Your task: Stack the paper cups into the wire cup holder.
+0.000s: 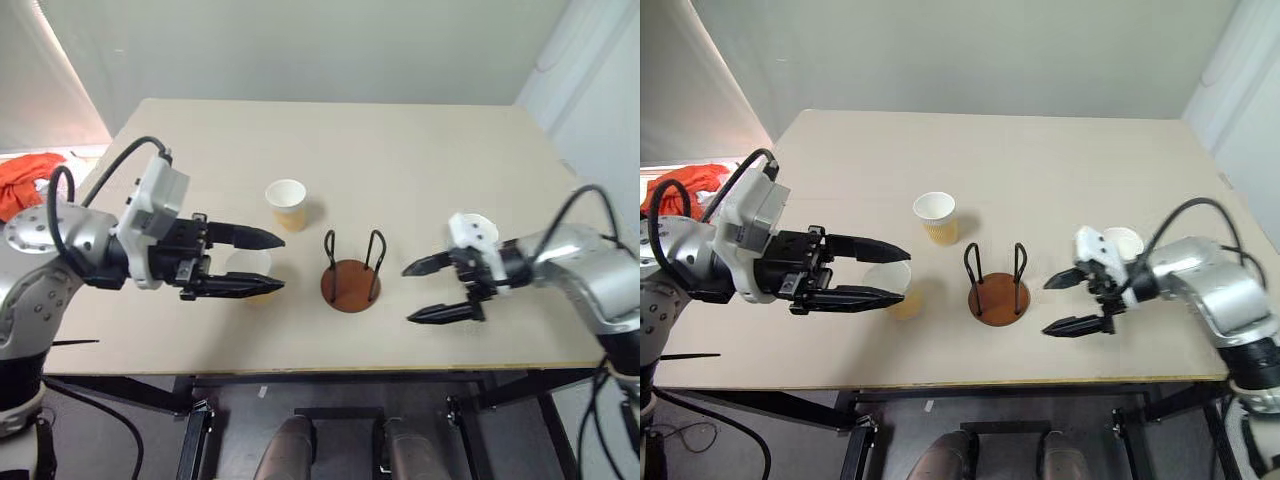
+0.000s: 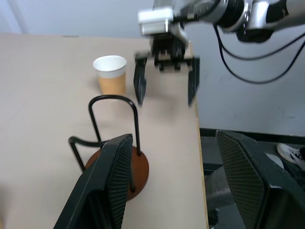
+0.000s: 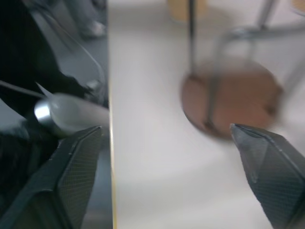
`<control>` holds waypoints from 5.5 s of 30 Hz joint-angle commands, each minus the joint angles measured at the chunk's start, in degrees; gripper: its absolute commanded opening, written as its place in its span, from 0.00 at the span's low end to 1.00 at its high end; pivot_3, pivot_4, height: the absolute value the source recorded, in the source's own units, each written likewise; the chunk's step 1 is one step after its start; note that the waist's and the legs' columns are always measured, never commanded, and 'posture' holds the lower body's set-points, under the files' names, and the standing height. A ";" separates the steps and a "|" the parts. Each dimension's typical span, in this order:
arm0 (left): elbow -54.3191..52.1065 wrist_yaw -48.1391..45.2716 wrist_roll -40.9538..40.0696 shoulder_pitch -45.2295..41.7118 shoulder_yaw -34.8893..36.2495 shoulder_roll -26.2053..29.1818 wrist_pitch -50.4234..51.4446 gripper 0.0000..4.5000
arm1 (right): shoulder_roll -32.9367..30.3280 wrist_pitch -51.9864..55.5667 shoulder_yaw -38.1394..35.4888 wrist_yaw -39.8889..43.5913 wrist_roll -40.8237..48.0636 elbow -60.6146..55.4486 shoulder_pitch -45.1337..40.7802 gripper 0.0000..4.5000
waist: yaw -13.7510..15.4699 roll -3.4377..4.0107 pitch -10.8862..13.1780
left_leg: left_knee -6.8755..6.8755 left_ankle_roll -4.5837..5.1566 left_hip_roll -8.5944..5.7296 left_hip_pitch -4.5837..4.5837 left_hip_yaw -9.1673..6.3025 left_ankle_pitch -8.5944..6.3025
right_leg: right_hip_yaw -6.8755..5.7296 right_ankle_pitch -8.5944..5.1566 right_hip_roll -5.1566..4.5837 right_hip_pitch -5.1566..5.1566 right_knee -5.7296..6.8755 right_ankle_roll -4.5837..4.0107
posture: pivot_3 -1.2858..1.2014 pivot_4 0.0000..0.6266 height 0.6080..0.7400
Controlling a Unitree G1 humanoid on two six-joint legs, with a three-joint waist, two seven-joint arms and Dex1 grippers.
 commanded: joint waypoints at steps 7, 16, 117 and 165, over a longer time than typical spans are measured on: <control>2.48 4.24 4.56 -11.09 -3.70 -4.37 -3.91 0.68 | -7.06 -13.87 0.08 -2.22 -14.87 12.68 -8.22 0.99 | -0.17 -0.13 -0.08 | 0.02 0.17 0.07 0.20 -0.05 0.09 | -0.02 -0.05 0.04 0.22 0.01 0.11 | 0.52 0.24 1.00; 2.72 3.12 15.75 -10.36 -8.74 -1.44 -10.15 0.68 | 1.38 -24.80 5.89 -3.51 -25.38 31.18 -14.43 0.99 | -0.37 0.04 0.02 | 0.06 0.37 0.08 0.10 0.01 0.11 | 0.05 0.23 0.01 0.10 -0.14 0.57 | 0.52 0.24 1.00; 30.75 -19.51 52.63 -17.94 -33.64 -1.25 -48.37 0.39 | 23.86 6.90 -14.51 -22.62 18.74 -9.31 -9.29 1.00 | -0.84 -0.04 -0.03 | 0.42 -0.16 0.67 0.06 -0.09 -0.38 | -0.04 -0.25 0.54 -0.32 0.78 -0.53 | 0.52 0.24 1.00; 59.50 -19.56 10.86 -65.26 -80.80 -19.00 -81.47 0.01 | 3.19 6.57 -69.99 -38.00 43.24 -39.15 51.16 1.00 | 1.59 0.06 -0.07 | 2.24 1.42 -0.26 -1.10 0.17 -1.72 | 0.35 -0.39 -0.19 0.35 -0.31 2.61 | 0.52 0.24 1.00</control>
